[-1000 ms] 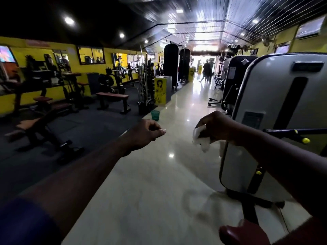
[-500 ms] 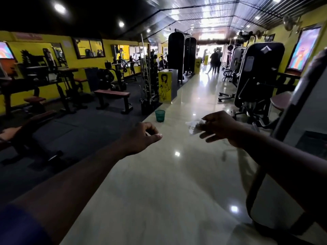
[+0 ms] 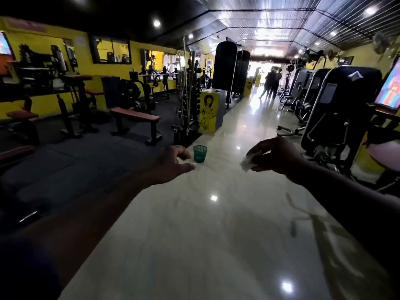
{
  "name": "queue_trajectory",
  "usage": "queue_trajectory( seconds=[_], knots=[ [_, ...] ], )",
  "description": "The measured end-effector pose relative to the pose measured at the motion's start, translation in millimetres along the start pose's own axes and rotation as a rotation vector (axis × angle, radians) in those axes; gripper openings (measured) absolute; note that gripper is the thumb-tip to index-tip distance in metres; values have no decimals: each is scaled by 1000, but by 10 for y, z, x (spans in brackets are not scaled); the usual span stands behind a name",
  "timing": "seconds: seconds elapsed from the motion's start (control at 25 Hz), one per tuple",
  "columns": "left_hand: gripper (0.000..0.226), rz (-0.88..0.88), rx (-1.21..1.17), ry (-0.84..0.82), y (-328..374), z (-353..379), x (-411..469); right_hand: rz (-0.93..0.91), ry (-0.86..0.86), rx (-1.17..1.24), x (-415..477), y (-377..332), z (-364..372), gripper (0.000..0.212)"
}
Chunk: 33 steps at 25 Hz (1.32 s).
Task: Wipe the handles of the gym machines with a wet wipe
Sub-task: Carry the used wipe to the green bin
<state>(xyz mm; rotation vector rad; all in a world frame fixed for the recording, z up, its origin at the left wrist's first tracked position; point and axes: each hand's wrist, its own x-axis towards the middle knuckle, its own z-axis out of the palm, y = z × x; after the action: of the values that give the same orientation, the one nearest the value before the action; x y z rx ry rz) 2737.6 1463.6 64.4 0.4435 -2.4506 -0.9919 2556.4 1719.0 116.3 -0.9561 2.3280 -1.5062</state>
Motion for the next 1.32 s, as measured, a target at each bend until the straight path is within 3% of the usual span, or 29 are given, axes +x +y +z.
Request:
queue_trajectory(
  seconds=[0.2,0.36,0.52,0.68,0.92,1.16,1.32],
  knots=[
    [27,48,125,-29,-425,77,1901,49,68,82,1598,339,27,15],
    [23,69,155,-83,-983,444,3376,45,51,181,3148,1010,59,10],
    [25,16,166,-77,-1467,597,4747,63,-16,247,4807,1451,129,22],
    [21,-45,111,13,-1939,490,6152,56,-46,192,6559,1369,317,26],
    [33,-12,135,-12,-3024,365,8138,53,-61,67,8856,1481,851,15],
    [27,26,156,-40,-3900,261,10536,102,32,146,10979,1797,1047,13],
    [36,65,230,-143,-4110,480,12087,114,101,241,12252,2114,984,10]
  ],
)
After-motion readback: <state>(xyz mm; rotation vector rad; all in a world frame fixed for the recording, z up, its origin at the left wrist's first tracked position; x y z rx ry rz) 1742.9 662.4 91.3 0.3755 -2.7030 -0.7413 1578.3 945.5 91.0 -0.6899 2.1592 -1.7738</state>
